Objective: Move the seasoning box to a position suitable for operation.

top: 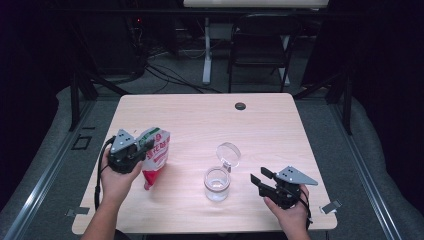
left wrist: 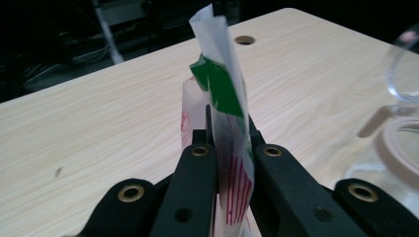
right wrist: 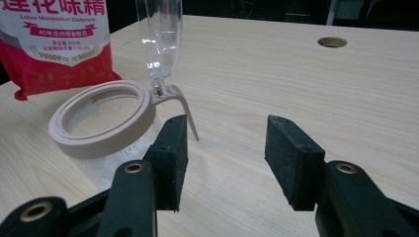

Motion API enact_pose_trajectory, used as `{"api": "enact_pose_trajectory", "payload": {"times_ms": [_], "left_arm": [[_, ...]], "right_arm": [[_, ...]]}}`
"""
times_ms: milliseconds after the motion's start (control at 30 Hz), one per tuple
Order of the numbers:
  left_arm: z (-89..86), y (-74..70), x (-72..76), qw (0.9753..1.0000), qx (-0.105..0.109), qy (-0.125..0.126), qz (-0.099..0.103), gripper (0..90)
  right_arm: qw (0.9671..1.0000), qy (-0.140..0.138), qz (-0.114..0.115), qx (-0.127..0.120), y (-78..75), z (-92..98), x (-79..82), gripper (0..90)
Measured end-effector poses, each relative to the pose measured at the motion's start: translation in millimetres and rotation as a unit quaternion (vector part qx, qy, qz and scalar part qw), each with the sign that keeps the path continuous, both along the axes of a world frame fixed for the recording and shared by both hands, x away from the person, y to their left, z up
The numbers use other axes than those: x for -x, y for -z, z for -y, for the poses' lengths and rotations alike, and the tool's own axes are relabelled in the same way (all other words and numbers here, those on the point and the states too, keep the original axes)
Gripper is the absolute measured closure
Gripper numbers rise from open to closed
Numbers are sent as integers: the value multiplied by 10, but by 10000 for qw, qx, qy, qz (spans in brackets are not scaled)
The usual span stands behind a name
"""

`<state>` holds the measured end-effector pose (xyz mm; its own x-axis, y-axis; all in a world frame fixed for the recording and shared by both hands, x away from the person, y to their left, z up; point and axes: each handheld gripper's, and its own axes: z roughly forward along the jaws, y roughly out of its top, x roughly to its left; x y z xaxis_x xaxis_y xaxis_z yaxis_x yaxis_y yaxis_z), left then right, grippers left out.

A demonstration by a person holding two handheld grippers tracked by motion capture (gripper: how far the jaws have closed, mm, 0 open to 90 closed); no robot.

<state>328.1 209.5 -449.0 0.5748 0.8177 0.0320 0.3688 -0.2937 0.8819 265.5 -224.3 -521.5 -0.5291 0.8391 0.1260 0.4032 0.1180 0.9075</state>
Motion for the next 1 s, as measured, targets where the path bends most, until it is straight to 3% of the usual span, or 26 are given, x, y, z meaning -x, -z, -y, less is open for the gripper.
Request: {"api": "enact_pose_trajectory", "payload": {"times_ms": [200, 400, 533, 800, 900, 1000], "left_arm": [[216, -25, 52, 9987, 32, 507, 23, 900], [446, -10, 125, 9946, 80, 1039, 12, 900], [476, 8, 155, 9916, 43, 1293, -27, 900], [357, 23, 246, 9917, 104, 1280, -82, 900], [363, 109, 279, 9918, 15, 1261, -202, 900], [386, 187, 331, 9910, 67, 1301, -310, 900]], "right_arm": [[10000, 50, 14, -16, 3, 28, 25, 509], [10000, 51, 58, 11, -1, 29, 32, 496], [9999, 11, 120, 87, -11, 5, 22, 480], [9987, -214, 445, 82, -199, -111, 14, 471], [9968, -518, 603, 58, -329, -231, 19, 489], [9926, -940, 746, 175, -453, -395, 27, 502]]}}
